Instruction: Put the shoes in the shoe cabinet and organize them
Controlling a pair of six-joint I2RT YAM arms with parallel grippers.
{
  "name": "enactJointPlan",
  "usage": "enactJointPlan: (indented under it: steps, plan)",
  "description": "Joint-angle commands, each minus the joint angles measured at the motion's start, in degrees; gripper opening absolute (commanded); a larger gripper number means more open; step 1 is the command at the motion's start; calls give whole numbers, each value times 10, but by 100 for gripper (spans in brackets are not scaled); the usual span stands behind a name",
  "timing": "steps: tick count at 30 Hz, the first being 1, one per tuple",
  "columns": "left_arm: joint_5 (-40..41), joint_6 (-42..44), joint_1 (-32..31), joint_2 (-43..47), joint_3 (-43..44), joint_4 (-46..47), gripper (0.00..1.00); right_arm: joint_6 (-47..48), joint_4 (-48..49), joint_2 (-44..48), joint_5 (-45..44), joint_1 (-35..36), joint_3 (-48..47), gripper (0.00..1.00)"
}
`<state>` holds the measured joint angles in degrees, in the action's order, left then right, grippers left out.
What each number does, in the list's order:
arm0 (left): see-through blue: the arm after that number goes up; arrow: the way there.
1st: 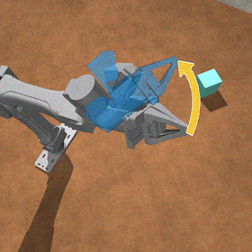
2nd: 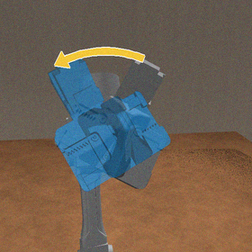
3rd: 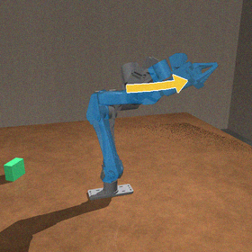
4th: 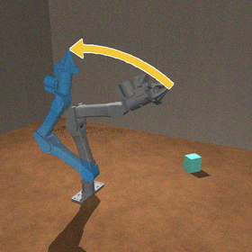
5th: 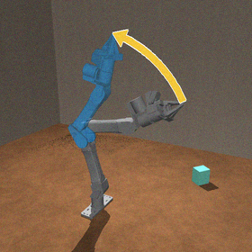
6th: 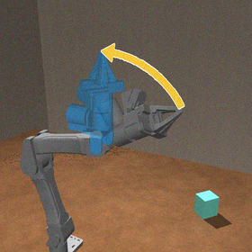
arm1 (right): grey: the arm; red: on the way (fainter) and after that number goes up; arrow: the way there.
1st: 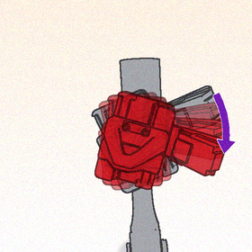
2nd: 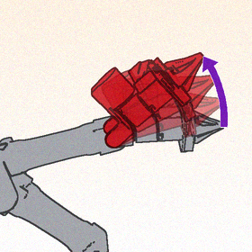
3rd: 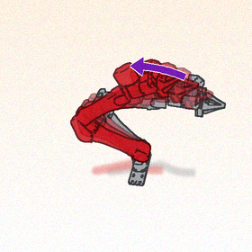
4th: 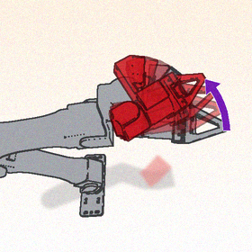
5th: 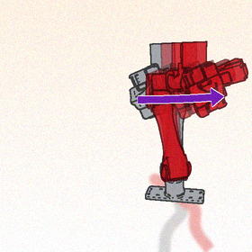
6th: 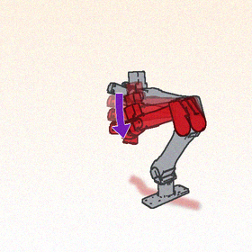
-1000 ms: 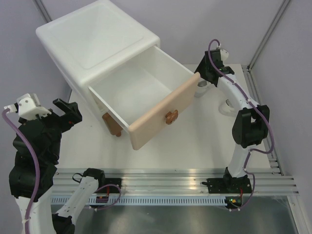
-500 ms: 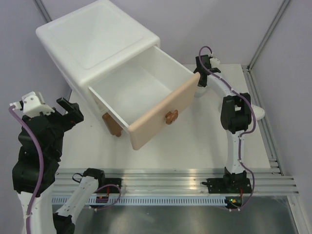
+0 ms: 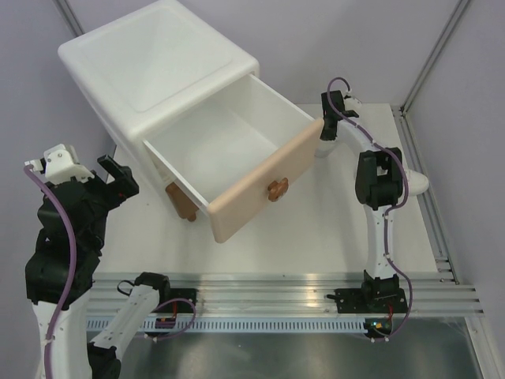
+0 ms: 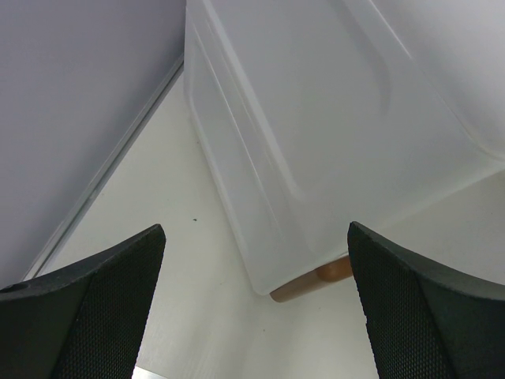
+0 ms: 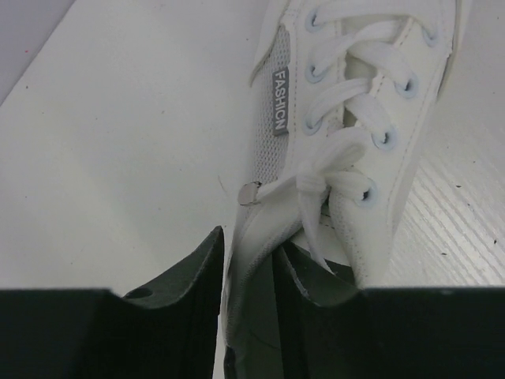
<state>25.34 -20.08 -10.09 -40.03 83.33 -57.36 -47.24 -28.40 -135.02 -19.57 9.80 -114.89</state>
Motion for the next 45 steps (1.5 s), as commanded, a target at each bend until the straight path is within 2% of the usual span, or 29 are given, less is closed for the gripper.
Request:
enactJointPlan:
  steps: [1,7,8,10,22,31,39,45]
  plan:
    - [-2,3,-2,-7,-4,6,100,-17,-11,-12,-6,-6,5,35]
    - [-5,5,-2,-5,-7,9,100,-3,-10,8,-6,-13,40,12]
    - [-5,4,-2,-4,-6,9,100,5,-10,19,-7,-13,48,5]
    - [-6,5,-2,-3,-6,9,100,16,-7,34,-8,-13,60,1]
    - [-25,2,-2,8,-14,25,100,187,58,219,61,-12,207,1]
    - [-28,7,-2,17,-18,27,100,272,84,373,95,-13,288,0]
    - [-32,10,-5,14,-17,39,100,340,41,460,111,-10,224,1]
    - [-29,14,-8,7,-12,45,100,390,-18,488,146,-1,97,1]
